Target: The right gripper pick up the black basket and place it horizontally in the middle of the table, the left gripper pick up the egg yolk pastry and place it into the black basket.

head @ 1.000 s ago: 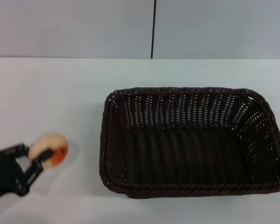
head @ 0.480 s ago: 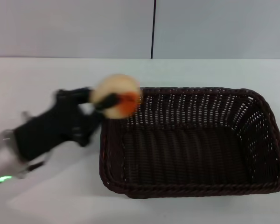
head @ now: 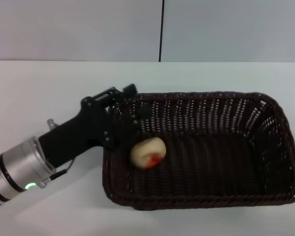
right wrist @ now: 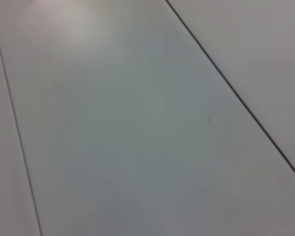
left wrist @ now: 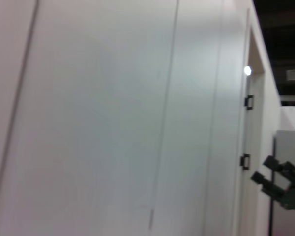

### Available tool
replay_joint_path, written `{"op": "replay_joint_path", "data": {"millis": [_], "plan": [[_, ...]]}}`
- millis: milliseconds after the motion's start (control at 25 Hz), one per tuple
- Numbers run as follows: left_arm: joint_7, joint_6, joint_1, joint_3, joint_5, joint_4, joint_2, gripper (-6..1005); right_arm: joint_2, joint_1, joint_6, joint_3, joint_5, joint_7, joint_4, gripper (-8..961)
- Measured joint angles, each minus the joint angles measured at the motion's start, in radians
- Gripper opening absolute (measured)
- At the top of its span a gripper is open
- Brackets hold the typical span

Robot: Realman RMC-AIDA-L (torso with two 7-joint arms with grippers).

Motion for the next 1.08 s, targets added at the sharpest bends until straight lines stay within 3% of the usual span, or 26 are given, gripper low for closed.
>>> {"op": "replay_joint_path", "data": {"millis": [160, 240, 280, 400, 440, 480, 600, 640, 680, 840, 1080], "plan": [[0.003, -0.014, 0.025, -0.072, -0.003, 0.007, 0.003, 457, -0.004, 0.029, 0.011, 0.048, 0.000, -0.038, 0.009, 750], [0.002, -0.039, 0.064, -0.208, -0.004, 0.014, 0.004, 547, -0.011, 0.054, 0.026, 0.096, 0.000, -0.060, 0.011, 750], [0.002, -0.039, 0.064, -0.208, -0.004, 0.014, 0.004, 581, -0.011, 0.054, 0.026, 0.096, 0.000, -0.060, 0.011, 750], [0.003, -0.058, 0.110, -0.351, -0.005, 0.024, 0.005, 683, -0.032, 0.078, 0.067, 0.130, -0.005, -0.057, 0.016, 750], [0.006, -0.065, 0.128, -0.403, -0.005, 0.031, 0.006, 717, -0.051, 0.089, 0.098, 0.134, -0.006, -0.056, 0.027, 750], [0.007, -0.070, 0.142, -0.445, -0.005, 0.036, 0.005, 751, -0.051, 0.089, 0.098, 0.134, -0.006, -0.056, 0.027, 750], [0.007, -0.088, 0.181, -0.570, -0.005, 0.036, 0.005, 805, -0.072, 0.095, 0.148, 0.143, -0.011, -0.059, 0.034, 750], [0.001, -0.094, 0.208, -0.629, -0.005, 0.038, 0.007, 823, -0.092, 0.095, 0.188, 0.145, -0.030, -0.058, 0.033, 750], [0.001, -0.094, 0.208, -0.629, -0.005, 0.038, 0.007, 841, -0.092, 0.095, 0.188, 0.145, -0.030, -0.058, 0.033, 750], [-0.020, -0.138, 0.252, -0.730, -0.005, 0.046, 0.008, 846, -0.130, 0.115, 0.286, 0.146, -0.077, -0.060, 0.029, 750], [-0.011, -0.248, 0.272, -0.852, -0.005, 0.063, 0.009, 846, -0.145, 0.161, 0.398, 0.146, -0.127, -0.068, 0.025, 750]]}}
